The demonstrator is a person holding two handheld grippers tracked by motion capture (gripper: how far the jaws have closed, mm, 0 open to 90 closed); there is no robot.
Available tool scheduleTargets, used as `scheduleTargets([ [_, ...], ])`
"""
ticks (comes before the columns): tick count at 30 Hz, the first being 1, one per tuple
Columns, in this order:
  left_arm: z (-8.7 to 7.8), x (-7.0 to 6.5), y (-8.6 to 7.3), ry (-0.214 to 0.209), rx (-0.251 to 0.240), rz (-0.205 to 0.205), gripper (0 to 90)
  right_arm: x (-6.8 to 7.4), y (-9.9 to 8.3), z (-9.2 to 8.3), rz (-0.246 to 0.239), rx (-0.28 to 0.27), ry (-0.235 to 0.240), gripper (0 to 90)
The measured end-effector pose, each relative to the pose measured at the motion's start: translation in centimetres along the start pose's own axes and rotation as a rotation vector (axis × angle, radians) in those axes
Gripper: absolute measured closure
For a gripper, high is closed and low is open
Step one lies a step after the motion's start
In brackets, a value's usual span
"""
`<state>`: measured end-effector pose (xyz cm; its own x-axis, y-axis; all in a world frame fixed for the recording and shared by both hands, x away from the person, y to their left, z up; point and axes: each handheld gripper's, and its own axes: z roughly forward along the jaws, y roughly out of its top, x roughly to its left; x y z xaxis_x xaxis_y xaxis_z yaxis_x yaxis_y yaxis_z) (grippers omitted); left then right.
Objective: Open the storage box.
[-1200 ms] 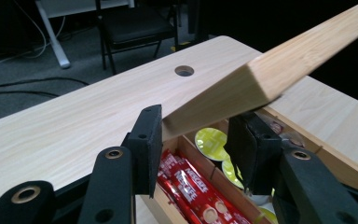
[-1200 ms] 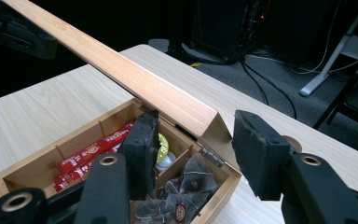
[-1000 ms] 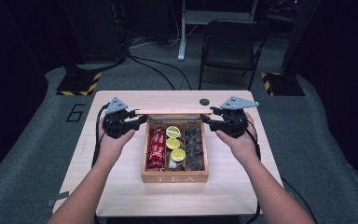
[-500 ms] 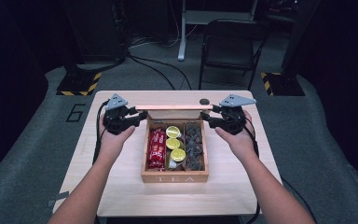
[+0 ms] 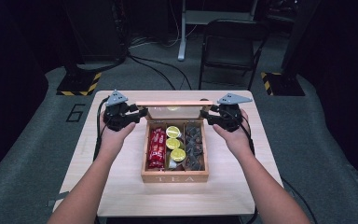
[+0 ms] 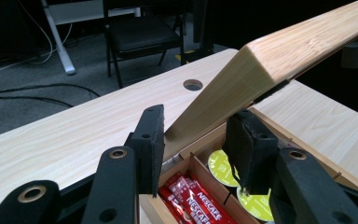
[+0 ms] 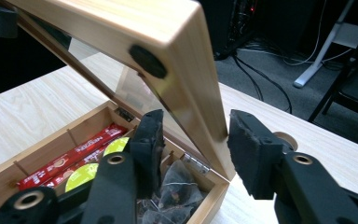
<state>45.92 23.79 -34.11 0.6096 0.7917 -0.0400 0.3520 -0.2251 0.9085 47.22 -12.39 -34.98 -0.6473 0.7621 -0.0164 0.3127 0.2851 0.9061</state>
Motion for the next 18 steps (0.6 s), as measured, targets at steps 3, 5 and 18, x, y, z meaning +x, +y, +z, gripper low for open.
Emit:
scheduleTargets([
  [3, 0.01, 0.02, 0.05, 0.001, 0.003, 0.003, 58.0, -0.23, -0.01, 0.27, 0.011, -0.002, -0.006, 57.6],
  [5, 0.03, 0.04, 0.06, 0.003, 0.001, 0.003, 58.1, -0.29, 0.01, 0.39, 0.026, -0.001, -0.002, 57.5],
  [18, 0.33, 0.38, 0.18, 0.002, -0.016, -0.003, 58.5, -0.4, 0.37, 1.0, 0.019, 0.016, -0.021, 57.2],
])
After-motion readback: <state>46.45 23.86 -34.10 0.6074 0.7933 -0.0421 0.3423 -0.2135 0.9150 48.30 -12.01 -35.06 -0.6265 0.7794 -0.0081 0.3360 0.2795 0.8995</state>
